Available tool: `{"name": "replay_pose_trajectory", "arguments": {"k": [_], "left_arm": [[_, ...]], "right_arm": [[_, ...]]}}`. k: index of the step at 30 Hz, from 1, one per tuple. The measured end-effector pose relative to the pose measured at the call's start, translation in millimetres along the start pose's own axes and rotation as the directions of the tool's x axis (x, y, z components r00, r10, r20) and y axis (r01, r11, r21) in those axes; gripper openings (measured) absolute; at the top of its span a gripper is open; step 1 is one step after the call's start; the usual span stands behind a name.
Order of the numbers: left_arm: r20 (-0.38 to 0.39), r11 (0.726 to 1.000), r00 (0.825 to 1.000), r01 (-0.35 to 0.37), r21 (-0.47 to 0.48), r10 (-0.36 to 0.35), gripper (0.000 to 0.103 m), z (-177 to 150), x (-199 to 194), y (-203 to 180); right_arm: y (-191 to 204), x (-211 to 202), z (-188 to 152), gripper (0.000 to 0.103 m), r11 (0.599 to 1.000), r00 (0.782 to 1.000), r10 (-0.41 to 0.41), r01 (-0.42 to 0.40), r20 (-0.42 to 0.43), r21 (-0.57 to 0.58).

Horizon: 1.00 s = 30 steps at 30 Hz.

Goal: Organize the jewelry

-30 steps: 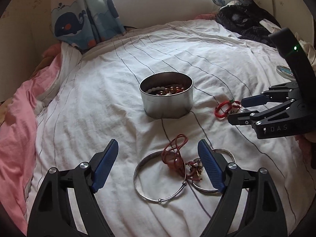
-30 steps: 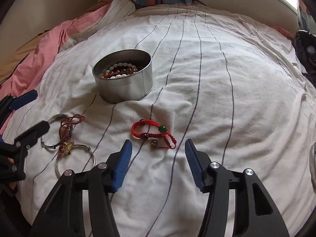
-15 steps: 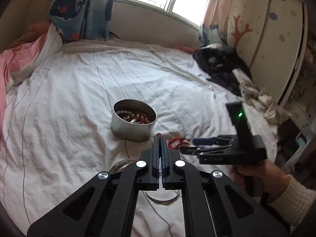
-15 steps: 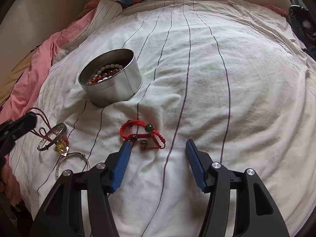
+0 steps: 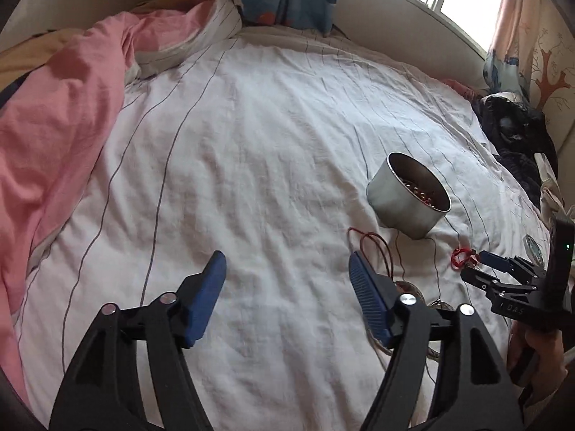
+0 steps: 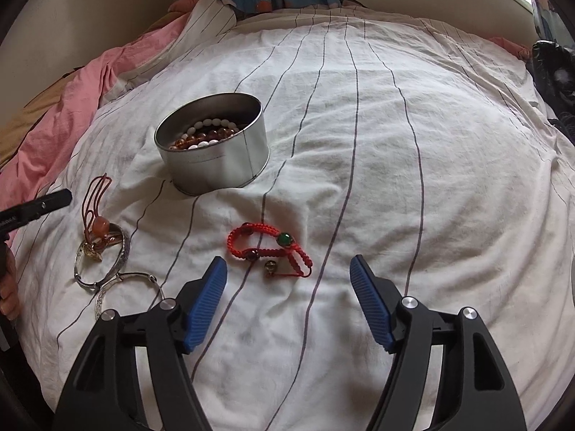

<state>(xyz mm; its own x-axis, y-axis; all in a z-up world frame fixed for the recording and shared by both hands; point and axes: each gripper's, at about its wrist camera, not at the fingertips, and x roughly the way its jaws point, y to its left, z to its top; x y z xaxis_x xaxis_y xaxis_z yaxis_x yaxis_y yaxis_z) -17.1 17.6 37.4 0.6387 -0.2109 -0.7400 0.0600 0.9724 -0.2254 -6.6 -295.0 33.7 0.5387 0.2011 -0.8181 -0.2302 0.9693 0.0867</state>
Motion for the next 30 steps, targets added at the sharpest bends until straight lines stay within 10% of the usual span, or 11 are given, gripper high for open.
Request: {"name": "replay_pose_trajectory", "arguments": {"k": [6, 8, 11, 15, 18, 19, 21, 23, 30], "left_arm": [[-0.113, 0.985, 0.991, 0.090, 0.147, -0.074, 0.071, -4.5, 37.8, -45.5], [-0.146, 0.978, 0.987, 0.100, 0.183, -0.074, 0.017, -10.7, 45.1, -59.1], [-0.059, 0.972, 0.997, 0.070, 0.226, -0.058, 0.004, -9.2, 25.6, -66.0], [0.041, 0.993, 0.999, 0.011, 0.121, -0.016, 0.004, 4.2, 0.7, -37.0], [-0.052, 0.999, 0.997, -0.051, 0.004, 0.051, 0.005, 3.6, 17.5, -6.8], [-0.062, 0.999, 0.997, -0.046, -0.018, 0.044, 0.005, 3.1, 19.4, -3.0], [-0.047, 0.999, 0.998, -0.043, 0.008, 0.043, 0.014, 1.9, 17.3, -7.1], [-0.034, 0.993, 0.994, -0.098, 0.070, 0.100, 0.063, 0.3, 18.3, -16.6], [-0.078, 0.984, 0.985, -0.142, 0.109, 0.151, 0.069, -5.3, 31.9, -17.9]], "right_arm": [[13.0, 16.8, 4.7, 0.074, 0.997, 0.999, -0.040, 0.039, -0.019, -0.063], [16.0, 20.3, 4.9, 0.074, 0.996, 0.998, -0.053, 0.051, -0.023, -0.078], [8.7, 17.7, 5.5, 0.042, 0.999, 0.999, -0.020, 0.019, -0.033, -0.039], [-5.7, 5.0, 5.6, 0.021, 0.996, 0.996, 0.078, -0.077, -0.033, 0.042], [-13.1, -10.5, 4.5, 0.022, 0.978, 0.982, 0.188, -0.188, 0.008, 0.089], [-14.4, -12.1, 4.8, 0.024, 0.970, 0.975, 0.220, -0.220, 0.004, 0.100], [-13.8, -14.6, 4.6, 0.060, 0.982, 0.986, 0.164, -0.164, 0.013, 0.097], [-9.9, -16.5, 4.3, 0.064, 0.991, 0.993, 0.119, -0.120, 0.018, 0.066], [15.0, -5.5, 1.0, 0.073, 0.996, 0.998, 0.061, -0.061, -0.006, -0.067]]}}
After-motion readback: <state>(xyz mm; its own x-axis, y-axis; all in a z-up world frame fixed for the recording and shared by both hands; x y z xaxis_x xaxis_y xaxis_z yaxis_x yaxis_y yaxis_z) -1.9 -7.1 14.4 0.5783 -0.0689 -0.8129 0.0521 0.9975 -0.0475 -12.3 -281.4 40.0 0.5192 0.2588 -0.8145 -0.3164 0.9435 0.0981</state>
